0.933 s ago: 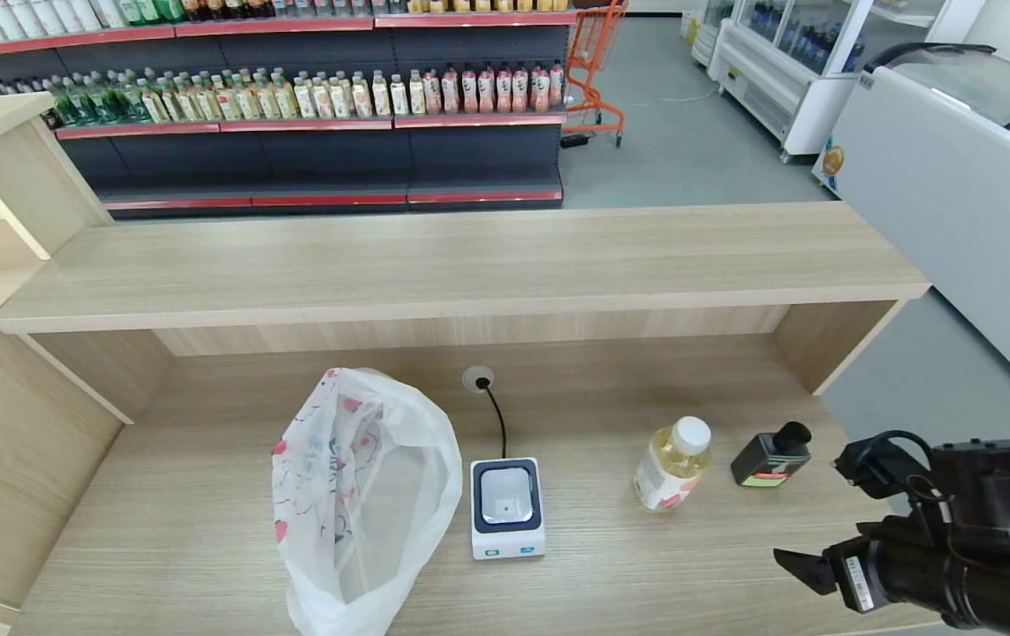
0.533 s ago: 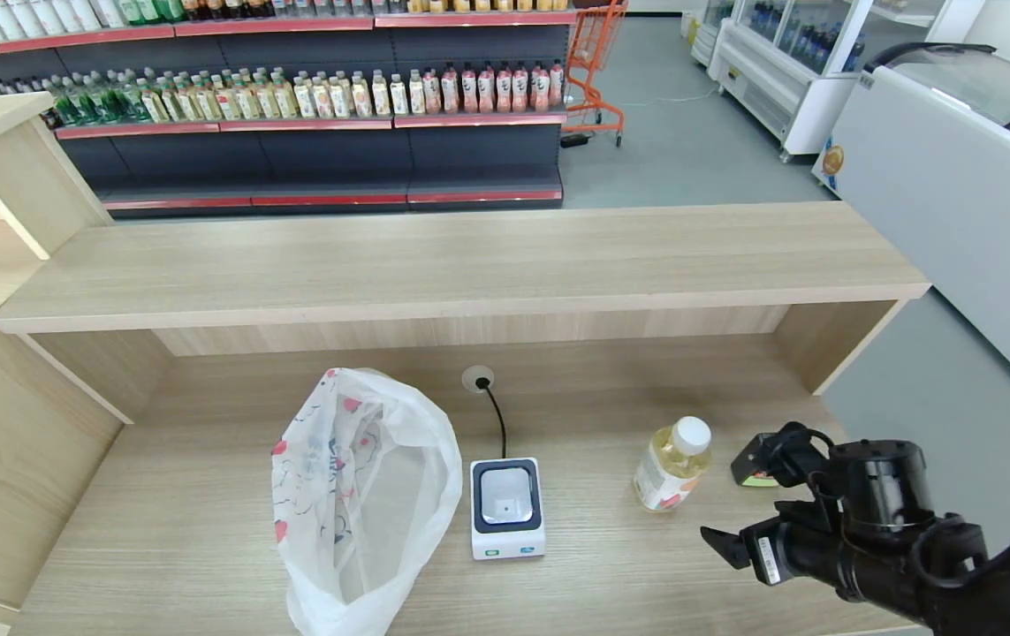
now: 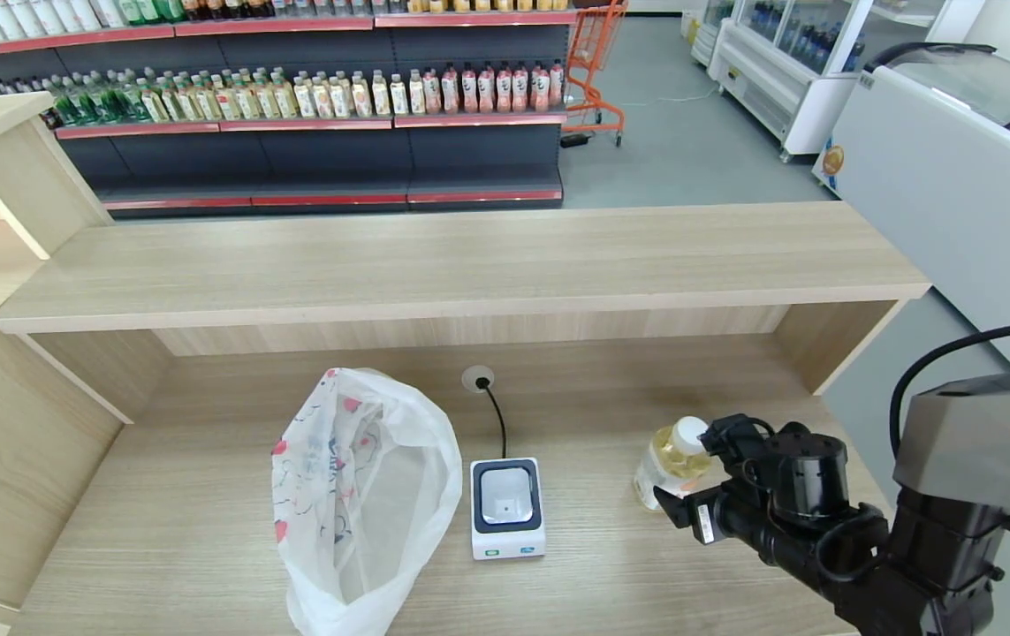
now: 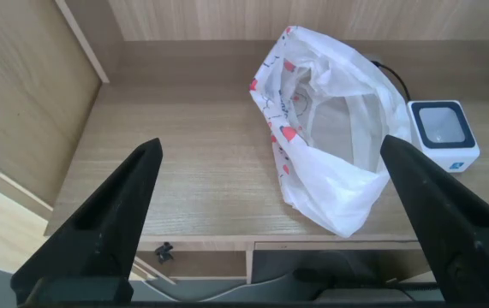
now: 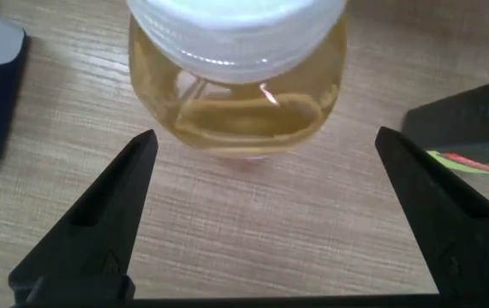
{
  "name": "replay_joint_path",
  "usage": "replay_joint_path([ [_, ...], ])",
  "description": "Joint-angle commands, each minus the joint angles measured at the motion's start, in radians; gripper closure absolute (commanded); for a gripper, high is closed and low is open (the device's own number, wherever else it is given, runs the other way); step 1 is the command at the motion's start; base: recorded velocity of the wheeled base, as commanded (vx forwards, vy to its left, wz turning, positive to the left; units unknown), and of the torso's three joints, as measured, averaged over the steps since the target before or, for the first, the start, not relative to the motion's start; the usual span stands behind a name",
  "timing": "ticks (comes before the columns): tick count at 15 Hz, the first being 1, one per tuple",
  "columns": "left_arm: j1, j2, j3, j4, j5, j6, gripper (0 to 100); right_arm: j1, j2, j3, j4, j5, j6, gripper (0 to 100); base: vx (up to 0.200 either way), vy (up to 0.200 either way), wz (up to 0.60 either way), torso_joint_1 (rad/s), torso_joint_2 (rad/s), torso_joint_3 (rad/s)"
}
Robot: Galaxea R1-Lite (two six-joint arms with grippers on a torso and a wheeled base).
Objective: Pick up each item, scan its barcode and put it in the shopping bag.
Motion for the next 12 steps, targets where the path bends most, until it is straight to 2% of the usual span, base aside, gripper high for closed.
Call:
replay_joint_path([
  [1,0.000,0.000,0.000,0.000,0.000,0.000,0,0.017,0.046,-0.009,-0.028,0.000,0.000,0,0.000,0.000,0.00,0.000,0.00,0.000],
  [12,0.000,0.000,0.000,0.000,0.000,0.000,0,0.046,0.190,-0.138,-0.187,-0.013,-0.056,0,0.000,0.000,0.00,0.000,0.00,0.000],
])
